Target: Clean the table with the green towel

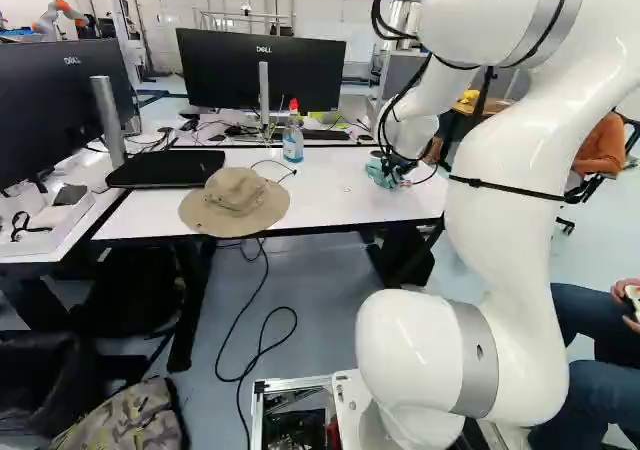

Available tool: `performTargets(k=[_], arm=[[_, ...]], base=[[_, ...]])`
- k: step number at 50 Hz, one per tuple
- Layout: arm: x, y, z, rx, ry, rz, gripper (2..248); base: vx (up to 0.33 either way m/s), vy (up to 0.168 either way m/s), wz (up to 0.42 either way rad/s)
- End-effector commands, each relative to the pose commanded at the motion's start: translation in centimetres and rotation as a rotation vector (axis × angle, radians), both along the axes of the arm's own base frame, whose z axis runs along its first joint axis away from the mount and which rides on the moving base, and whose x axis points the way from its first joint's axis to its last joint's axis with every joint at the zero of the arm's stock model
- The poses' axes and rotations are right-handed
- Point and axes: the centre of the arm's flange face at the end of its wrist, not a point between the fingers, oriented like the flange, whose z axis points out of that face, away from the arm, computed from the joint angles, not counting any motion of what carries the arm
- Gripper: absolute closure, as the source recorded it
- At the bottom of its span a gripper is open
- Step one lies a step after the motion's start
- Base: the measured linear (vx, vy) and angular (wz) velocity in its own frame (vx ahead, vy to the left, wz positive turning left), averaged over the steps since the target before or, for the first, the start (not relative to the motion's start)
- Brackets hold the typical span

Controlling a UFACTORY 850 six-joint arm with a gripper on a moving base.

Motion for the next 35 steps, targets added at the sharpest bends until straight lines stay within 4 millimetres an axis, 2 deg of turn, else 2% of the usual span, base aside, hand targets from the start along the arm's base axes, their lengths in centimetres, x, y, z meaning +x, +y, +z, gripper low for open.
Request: performTargets(k=[18, 35], arm=[[3.3, 0.2, -0.2, -0.006, -0.019, 0.02, 199], [5.8, 1.9, -0.4, -0.01, -0.032, 0.058, 199]], base=[[0.0, 0.0, 0.0], [0.0, 0.0, 0.0]])
